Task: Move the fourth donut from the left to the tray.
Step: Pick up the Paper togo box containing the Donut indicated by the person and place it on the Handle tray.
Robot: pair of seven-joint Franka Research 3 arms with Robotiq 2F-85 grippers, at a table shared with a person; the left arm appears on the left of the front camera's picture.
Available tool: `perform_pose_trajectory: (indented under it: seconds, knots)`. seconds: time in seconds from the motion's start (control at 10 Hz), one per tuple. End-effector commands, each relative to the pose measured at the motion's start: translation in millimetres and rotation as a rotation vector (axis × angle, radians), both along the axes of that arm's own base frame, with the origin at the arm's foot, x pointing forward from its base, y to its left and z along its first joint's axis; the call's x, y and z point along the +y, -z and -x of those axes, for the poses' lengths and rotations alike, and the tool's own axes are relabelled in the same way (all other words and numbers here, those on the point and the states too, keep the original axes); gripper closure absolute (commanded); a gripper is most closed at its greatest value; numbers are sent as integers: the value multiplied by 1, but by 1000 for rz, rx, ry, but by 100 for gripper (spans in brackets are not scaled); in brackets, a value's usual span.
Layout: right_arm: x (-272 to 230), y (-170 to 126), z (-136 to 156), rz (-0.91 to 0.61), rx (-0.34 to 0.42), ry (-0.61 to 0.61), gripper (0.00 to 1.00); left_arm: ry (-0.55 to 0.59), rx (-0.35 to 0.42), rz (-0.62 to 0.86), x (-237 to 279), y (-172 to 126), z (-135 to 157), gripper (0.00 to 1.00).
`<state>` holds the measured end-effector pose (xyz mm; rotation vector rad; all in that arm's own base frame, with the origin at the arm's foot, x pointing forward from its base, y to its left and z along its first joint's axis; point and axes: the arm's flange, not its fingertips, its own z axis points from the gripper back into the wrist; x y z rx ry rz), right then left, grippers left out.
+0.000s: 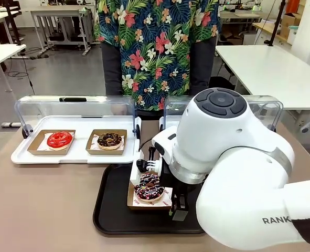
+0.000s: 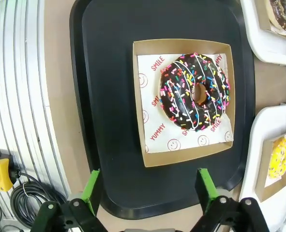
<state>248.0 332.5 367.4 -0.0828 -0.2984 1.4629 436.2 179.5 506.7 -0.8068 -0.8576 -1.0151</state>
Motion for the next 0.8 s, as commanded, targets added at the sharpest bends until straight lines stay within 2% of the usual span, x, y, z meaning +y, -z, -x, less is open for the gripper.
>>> perform_pose_trajectory:
  seconds: [0.0,0.7]
  knots:
    - [2,1,0,-3,-13,11,0,5,-3,-12,-1,-2,1,0]
    - [2,1,0,-3,-13,11,0,5,-3,-12,-1,-2,1,0]
